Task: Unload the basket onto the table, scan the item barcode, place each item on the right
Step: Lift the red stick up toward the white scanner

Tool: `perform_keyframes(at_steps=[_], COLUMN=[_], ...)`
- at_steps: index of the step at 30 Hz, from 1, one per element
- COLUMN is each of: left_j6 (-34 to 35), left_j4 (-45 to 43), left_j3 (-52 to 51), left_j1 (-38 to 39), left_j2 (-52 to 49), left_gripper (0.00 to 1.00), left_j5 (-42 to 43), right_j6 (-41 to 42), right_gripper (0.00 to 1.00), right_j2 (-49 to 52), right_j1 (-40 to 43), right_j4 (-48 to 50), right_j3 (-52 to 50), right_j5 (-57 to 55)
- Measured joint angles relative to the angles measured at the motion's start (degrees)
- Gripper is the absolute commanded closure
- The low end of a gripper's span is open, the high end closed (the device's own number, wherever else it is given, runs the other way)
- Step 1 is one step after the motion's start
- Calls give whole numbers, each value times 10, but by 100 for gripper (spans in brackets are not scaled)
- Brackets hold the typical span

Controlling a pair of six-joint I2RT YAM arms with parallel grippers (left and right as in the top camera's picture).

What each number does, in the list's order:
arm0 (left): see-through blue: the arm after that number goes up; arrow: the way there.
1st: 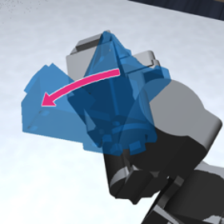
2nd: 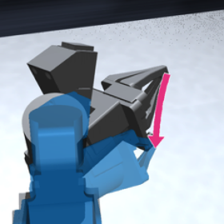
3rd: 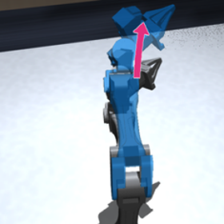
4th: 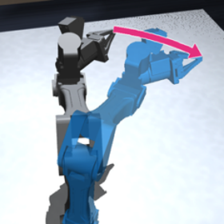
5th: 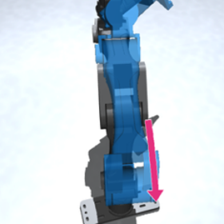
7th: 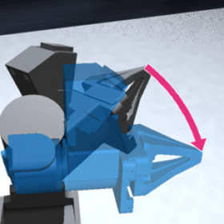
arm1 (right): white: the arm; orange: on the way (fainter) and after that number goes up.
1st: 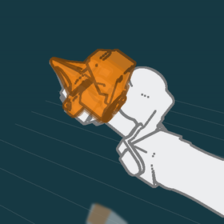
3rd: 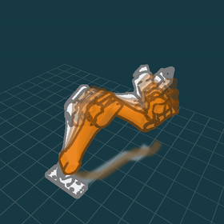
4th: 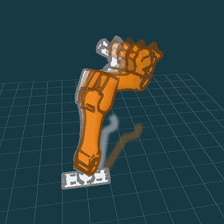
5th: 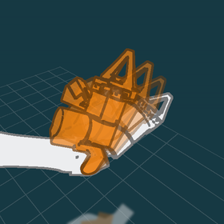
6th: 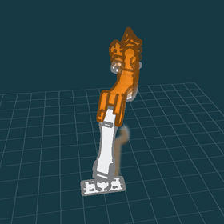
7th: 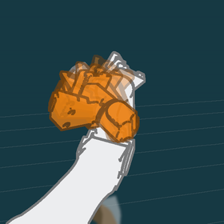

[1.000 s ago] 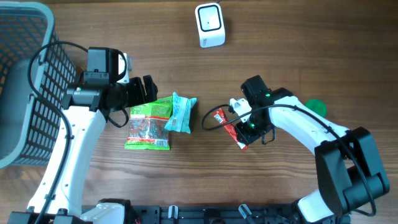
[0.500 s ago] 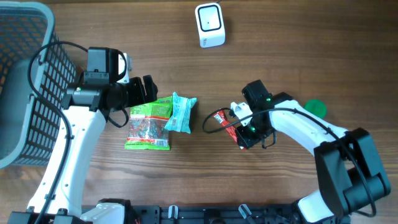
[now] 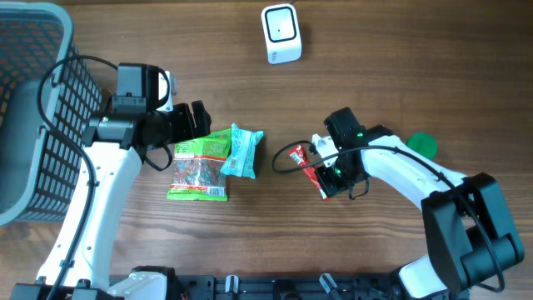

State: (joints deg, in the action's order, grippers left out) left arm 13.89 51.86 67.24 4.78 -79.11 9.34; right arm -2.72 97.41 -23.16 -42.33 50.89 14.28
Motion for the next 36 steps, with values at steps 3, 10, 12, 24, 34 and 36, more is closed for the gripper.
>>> perform_keyframes(at_steps=[3,10,12,24,34,36], left_j6=[0,0,0,0,0,0], left_j4=[0,0,0,0,0,0], left_j3=[0,0,0,0,0,0], left_j1=[0,0,0,0,0,0], left_j2=[0,0,0,0,0,0], left_gripper=[0,0,0,0,0,0], left_j5=[0,0,0,0,0,0], right_j6=[15,3,-12,-148,-45,-36], right_gripper=[96,96,96,96,96,96], right_j2=[0,0,-3,-63,-62,-62], right_j1=[0,0,0,0,0,0], right_j4=[0,-40,-48,-87,-101,-127], right_j3=[2,41,59,82,159,225], right_j5=[-2,21,43,170,26,-10])
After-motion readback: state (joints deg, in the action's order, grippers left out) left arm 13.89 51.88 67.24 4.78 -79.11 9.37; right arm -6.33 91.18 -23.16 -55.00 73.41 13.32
